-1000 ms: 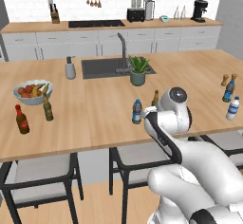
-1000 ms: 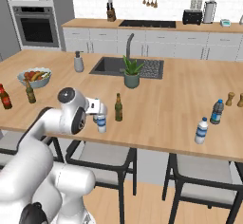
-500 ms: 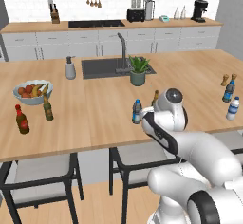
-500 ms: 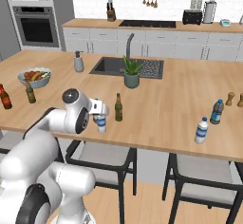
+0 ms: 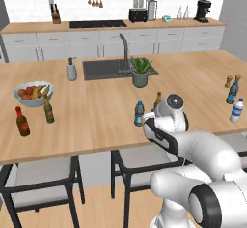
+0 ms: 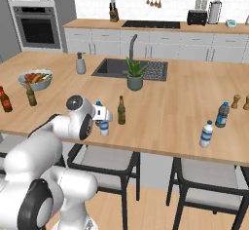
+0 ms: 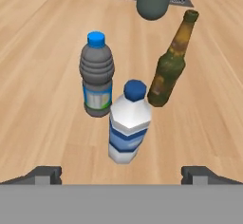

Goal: Move the plastic bottles in the middle to the plastics group, and the glass bottles in the middle to the glass group.

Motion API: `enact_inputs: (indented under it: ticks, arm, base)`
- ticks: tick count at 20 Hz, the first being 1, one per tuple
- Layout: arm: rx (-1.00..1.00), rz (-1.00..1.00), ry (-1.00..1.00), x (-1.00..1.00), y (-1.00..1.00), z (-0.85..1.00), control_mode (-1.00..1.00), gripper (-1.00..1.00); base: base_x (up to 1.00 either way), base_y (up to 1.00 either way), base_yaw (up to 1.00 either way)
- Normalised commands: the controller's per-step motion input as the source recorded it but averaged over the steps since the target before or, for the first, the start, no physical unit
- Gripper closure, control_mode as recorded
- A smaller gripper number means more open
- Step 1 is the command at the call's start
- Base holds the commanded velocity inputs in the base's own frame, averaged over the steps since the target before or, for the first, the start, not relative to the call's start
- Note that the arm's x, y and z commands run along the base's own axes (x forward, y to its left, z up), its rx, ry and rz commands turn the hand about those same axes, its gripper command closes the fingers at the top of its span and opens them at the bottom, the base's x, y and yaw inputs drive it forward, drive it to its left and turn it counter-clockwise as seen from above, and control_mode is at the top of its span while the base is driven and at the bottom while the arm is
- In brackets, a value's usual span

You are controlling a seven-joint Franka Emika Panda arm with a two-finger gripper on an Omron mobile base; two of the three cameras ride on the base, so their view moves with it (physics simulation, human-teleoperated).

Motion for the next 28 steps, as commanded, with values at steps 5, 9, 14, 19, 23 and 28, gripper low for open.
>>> enact_inputs:
  ticks: [5,9,14,19,23,28]
  arm:
    - [0.00,0.00,0.00,0.12,0.00,-0.09,-1.00,-1.00]
    - [0.00,0.00,0.00,0.18,-0.01,-0.06,-1.00,-1.00]
    - [0.00,0.00,0.00,0.16,-0.06,-0.09,-1.00,-1.00]
    - [0.00,0.00,0.00,0.11,-0.06,-0.08,-1.00,-1.00]
    - [0.00,0.00,0.01,0.13,-0.02,-0.04,-1.00,-1.00]
    - [0.00,0.00,0.00,0.14,-0.01,-0.08,-1.00,-1.00]
  base:
    - [0.00,0.00,0.00]
    - [0.00,0.00,0.00]
    - [0.00,0.00,0.00]
    - [0.00,0.00,0.00]
    - [0.00,0.00,0.00]
    - [0.00,0.00,0.00]
